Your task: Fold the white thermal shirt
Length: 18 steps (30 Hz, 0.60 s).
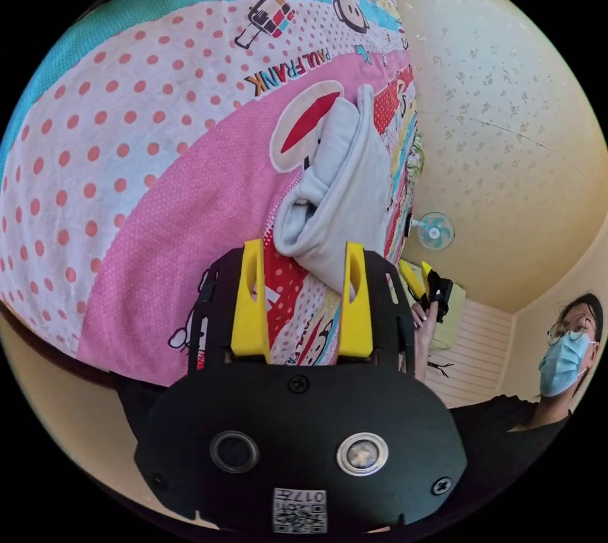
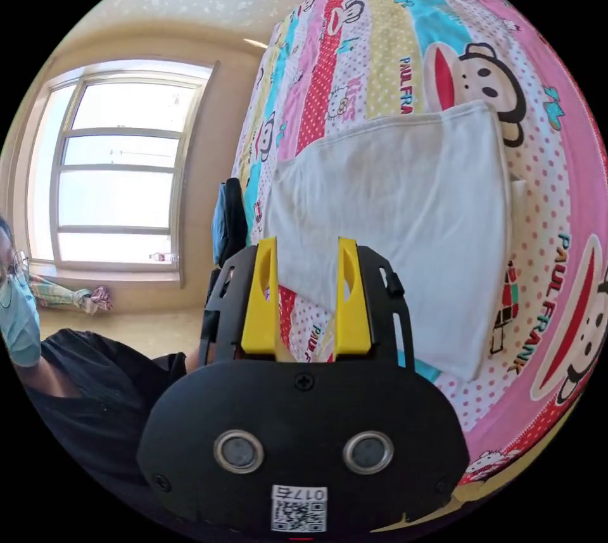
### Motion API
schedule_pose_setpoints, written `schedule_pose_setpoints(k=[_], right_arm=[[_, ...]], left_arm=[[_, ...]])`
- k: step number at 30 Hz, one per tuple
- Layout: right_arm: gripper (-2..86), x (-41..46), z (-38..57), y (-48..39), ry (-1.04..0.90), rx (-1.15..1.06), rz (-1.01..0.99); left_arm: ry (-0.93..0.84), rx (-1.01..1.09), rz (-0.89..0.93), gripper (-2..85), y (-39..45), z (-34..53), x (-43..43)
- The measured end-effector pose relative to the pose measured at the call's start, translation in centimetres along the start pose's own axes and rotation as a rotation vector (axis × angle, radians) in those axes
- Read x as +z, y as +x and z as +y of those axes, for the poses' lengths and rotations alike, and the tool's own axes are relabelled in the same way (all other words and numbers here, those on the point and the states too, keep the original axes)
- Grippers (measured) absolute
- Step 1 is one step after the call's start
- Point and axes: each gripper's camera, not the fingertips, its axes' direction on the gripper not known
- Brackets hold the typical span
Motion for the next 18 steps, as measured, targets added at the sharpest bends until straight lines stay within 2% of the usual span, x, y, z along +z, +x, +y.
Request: schedule_pose_setpoints(k=[3, 5, 7, 9, 11, 13, 16, 18], right_arm=[[5.9, 5.9, -2.6, 0.0, -0.120, -0.040, 0.112], [2.7, 11.3, -3.3, 1.7, -0.295, -0.038, 0.332], [1.8, 12.2, -2.7, 2.3, -0.219, -0.085, 0.365], [1.2, 12.1, -2.1, 2.4, -0.181, -0.124, 0.369], [0.9, 10.8, -1.9, 2.3, -0.182, -0.113, 0.349], [0.8, 9.0, -1.3, 2.4, -0.167, -0.101, 0.346], [0.7, 4.1, 1.5, 3.4, -0.029, -0.039, 0.385], [0.8, 0.7, 3.7, 4.7, 0.053, 0.023, 0.375]], left_arm=[[0.088, -0.058, 0.084, 11.4, -1.9, 0.1, -0.3], [0.123, -0.069, 0.188, 7.1, -2.9, 0.4, -0.4], [0.114, -0.005, 0.361, 5.2, -2.6, 0.5, -0.3], [0.079, 0.084, 0.454, 5.1, -0.4, 0.7, -0.5], [0.036, 0.207, 0.436, 5.0, 3.6, 1.3, -0.5], [-0.042, 0.397, 0.316, 4.6, 10.3, 2.8, 0.9], [-0.164, 0.600, 0.229, 4.3, 17.6, 5.6, 5.8], [-0.272, 0.666, 0.230, 4.2, 20.2, 7.5, 10.2]])
